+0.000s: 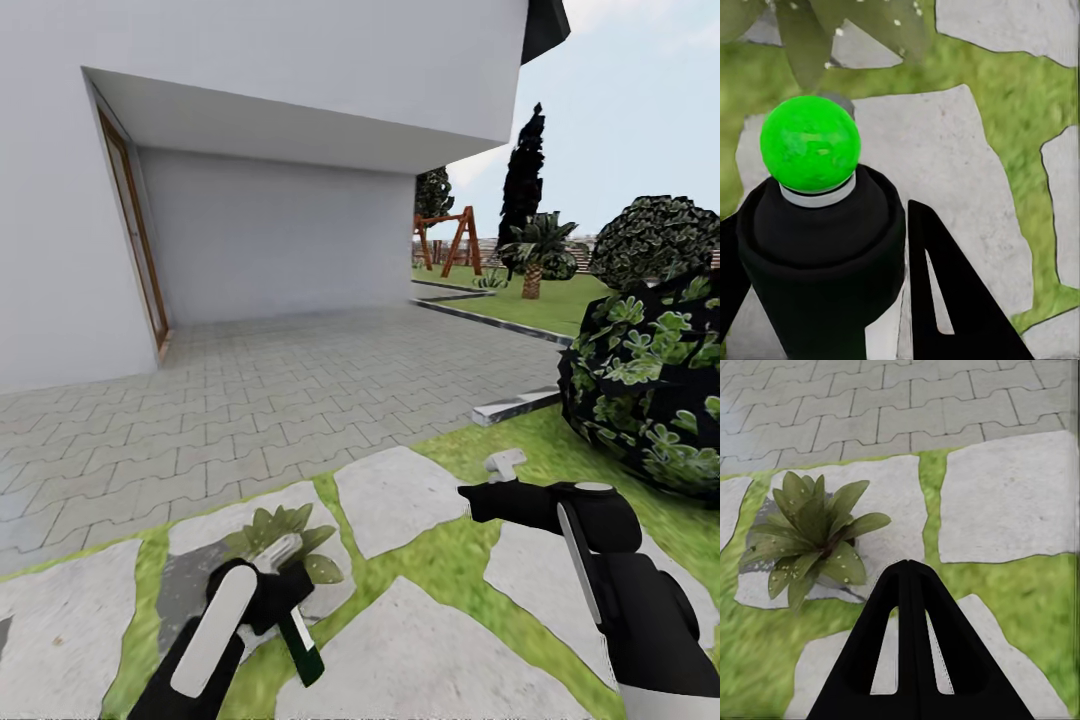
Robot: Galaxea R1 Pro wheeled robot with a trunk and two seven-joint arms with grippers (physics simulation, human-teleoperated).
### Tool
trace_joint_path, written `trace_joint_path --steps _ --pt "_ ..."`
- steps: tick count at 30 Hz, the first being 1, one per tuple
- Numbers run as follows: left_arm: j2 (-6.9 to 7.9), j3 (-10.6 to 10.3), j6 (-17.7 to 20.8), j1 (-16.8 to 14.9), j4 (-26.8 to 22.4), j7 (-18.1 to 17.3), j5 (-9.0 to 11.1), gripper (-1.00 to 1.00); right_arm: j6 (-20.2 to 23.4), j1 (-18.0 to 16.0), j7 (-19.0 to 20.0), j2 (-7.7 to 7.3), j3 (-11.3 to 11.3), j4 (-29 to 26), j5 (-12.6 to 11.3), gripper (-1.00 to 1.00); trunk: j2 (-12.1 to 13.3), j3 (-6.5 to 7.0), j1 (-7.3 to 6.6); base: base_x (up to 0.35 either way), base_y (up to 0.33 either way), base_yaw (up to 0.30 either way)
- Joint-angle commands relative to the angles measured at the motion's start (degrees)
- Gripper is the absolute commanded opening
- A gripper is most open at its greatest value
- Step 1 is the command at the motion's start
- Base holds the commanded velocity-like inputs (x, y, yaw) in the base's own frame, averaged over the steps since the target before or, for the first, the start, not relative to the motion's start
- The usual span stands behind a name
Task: Pick up the pesticide atomizer in the garden and spray insectifuge to fully cover both potted plants in the garden.
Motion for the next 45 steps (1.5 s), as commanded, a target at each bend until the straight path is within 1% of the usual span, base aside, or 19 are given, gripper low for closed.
trace_joint_path --steps 1,4,6,9,10,13,15,17,19,20,22,25,29,30,31,32,34,38,45 --pt "-0.04 -0.53 -0.23 -0.07 0.10 0.49 0.37 -1.00 0.13 -0.05 0.60 0.00 -0.04 -0.04 0.59 -1.00 -0.03 -0.06 -0.02 -0.062 -0.323 0.000" --pt "-0.72 -1.98 -1.34 -0.17 0.51 0.33 0.30 -1.00 0.13 -0.08 0.60 0.01 -0.03 -0.04 0.58 -1.00 -0.03 -0.06 -0.02 -0.020 -0.337 0.000" --pt "-0.98 -2.22 -1.59 -0.21 0.58 0.32 0.01 -1.00 0.08 -0.10 0.60 0.01 -0.03 -0.04 0.58 -1.00 -0.03 -0.06 -0.02 0.062 -0.333 0.000" --pt "-0.93 -2.54 -2.33 -0.29 0.44 0.25 -0.52 -1.00 0.06 -0.13 0.60 0.01 -0.03 -0.04 0.58 -1.00 -0.03 -0.06 -0.02 0.168 -0.298 0.000" --pt "-0.93 -2.90 -3.45 -0.30 0.42 0.15 -1.41 -1.00 0.08 -0.15 0.60 0.01 -0.03 -0.04 0.58 -1.00 -0.03 -0.06 -0.02 0.208 -0.279 0.000" --pt "-1.12 -5.73 -8.66 -0.30 0.42 0.07 -6.80 -1.00 0.11 -0.12 0.60 0.01 -0.03 -0.04 0.58 -1.00 -0.03 -0.06 -0.02 0.229 -0.262 0.129" --pt "-1.27 -6.99 -10.94 -0.31 0.42 0.26 -8.35 -1.00 0.11 -0.12 0.60 0.01 0.01 -0.04 0.58 -1.00 -0.03 -0.06 -0.02 0.171 -0.195 0.227" --pt "-1.37 -8.21 -13.90 -0.29 0.70 0.41 -9.13 -1.00 0.11 -0.10 0.60 0.01 0.08 -0.04 0.58 -1.00 -0.03 -0.06 -0.02 0.078 -0.091 0.262" --pt "-1.47 -10.63 -17.70 -0.30 1.32 0.83 -9.53 -1.00 0.06 -0.06 0.60 0.01 0.16 -0.04 0.58 -1.00 -0.03 -0.06 -0.02 0.037 -0.042 0.277" --pt "-1.57 -11.99 -18.89 -0.30 1.64 1.25 -9.52 -1.00 0.05 -0.05 0.60 0.01 0.19 -0.04 0.58 -1.00 -0.03 -0.06 -0.02 0.018 -0.021 0.284" --pt "-1.85 -13.35 -19.99 -0.30 2.58 1.61 -9.42 -1.00 0.04 -0.04 0.57 0.02 0.21 -0.04 0.59 -1.00 -0.03 -0.06 -0.02 0.012 -0.014 0.286" --pt "-2.14 -14.40 -20.88 -0.31 4.09 1.25 -9.20 -1.00 0.03 -0.03 0.53 0.03 0.23 -0.04 0.63 -1.00 -0.03 -0.06 -0.02 0.004 -0.005 0.289" --pt "-2.22 -14.70 -21.08 -0.31 4.80 0.76 -8.97 -1.00 0.06 -0.03 0.51 0.01 0.20 -0.04 0.67 -1.00 -0.03 -0.06 -0.02 0.001 -0.069 0.290" --pt "-2.24 -14.68 -21.02 -0.36 5.59 -0.12 -8.38 -1.00 0.08 -0.03 0.51 0.01 0.18 -0.04 0.69 -1.00 -0.03 -0.06 -0.02 0.000 -0.220 0.291" --pt "-2.24 -14.62 -20.93 -0.55 7.41 -1.83 -7.15 -1.00 0.09 -0.03 0.51 0.01 0.17 -0.04 0.71 -1.00 -0.03 -0.06 -0.02 0.000 -0.263 0.291" --pt "-2.27 -14.57 -20.91 -1.46 11.68 -5.44 -4.99 -1.00 0.11 -0.03 0.51 0.01 0.12 -0.04 0.72 -1.00 -0.03 -0.06 -0.02 0.000 -0.302 0.291" --pt "-2.35 -14.55 -21.06 -3.10 16.34 -8.77 -3.46 -1.00 0.11 -0.03 0.51 0.01 0.08 -0.04 0.74 -1.00 -0.03 -0.06 -0.02 0.000 -0.323 0.263" --pt "-2.42 -14.61 -21.24 -4.07 19.15 -10.69 -2.87 -1.00 0.08 -0.03 0.51 0.01 0.02 -0.04 0.73 -1.00 -0.03 -0.06 -0.02 0.000 -0.338 0.107" --pt "-2.38 -14.68 -21.94 -4.25 19.69 -11.01 -3.19 -1.00 0.11 0.05 0.58 0.01 0.15 -0.04 0.67 -1.00 -0.03 -0.06 -0.02 0.000 -0.346 0.010"
